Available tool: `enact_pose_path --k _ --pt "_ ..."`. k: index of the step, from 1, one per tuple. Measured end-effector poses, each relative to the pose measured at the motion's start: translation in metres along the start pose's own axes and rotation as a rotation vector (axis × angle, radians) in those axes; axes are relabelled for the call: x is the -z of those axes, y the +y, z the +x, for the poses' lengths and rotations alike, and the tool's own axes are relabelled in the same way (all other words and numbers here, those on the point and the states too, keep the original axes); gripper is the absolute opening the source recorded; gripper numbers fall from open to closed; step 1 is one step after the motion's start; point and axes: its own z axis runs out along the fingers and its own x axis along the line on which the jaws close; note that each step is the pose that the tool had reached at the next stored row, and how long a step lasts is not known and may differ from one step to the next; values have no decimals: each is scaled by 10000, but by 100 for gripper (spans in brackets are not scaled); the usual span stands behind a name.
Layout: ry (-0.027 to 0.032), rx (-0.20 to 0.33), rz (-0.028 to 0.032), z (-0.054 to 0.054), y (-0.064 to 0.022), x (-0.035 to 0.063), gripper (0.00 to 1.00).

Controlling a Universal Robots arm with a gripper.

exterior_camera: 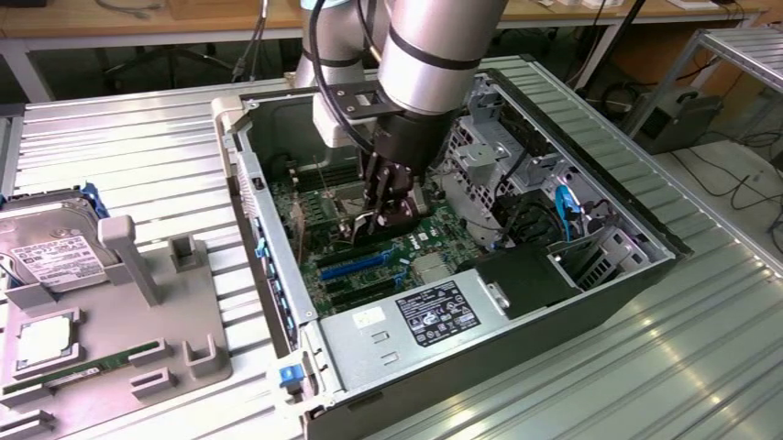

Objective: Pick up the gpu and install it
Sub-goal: 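Insert the gpu into the slot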

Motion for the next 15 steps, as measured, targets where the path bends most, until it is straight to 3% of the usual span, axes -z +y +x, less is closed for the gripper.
enact_pose_path --k 5,15 --pt "-3 0 2 0 0 -5 26" --pt "-2 1 11 4 23 -120 26"
